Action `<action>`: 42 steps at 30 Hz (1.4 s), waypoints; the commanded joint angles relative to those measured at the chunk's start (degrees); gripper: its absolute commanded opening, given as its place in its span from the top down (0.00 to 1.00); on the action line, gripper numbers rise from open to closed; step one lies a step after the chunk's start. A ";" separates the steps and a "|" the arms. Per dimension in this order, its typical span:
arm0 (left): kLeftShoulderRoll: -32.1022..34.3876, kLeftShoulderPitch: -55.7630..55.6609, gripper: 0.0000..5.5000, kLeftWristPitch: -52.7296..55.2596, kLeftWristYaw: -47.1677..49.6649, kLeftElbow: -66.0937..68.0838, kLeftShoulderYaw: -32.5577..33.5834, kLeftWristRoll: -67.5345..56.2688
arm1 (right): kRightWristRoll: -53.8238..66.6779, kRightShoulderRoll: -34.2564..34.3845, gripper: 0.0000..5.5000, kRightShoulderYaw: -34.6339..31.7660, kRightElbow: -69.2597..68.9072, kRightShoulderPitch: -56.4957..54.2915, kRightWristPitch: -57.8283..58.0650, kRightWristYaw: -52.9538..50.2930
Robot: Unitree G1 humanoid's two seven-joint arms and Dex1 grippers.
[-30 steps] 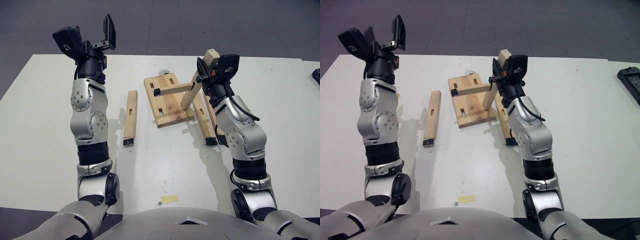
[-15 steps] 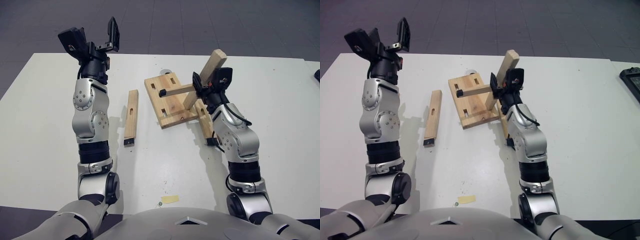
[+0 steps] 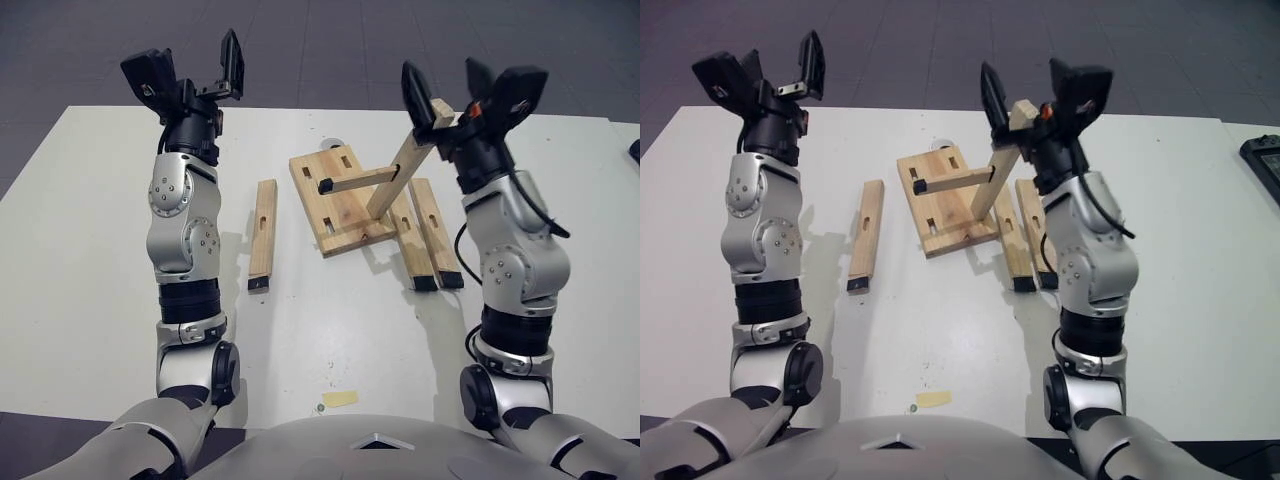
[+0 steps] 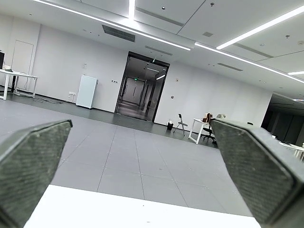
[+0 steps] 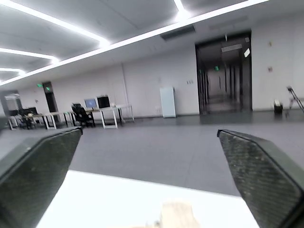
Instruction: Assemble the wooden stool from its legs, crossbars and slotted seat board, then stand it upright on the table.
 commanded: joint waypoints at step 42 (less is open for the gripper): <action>-1.35 11.06 0.02 8.12 8.71 -17.68 2.20 0.41 | -12.06 -19.60 0.06 6.26 8.95 20.95 25.90 5.26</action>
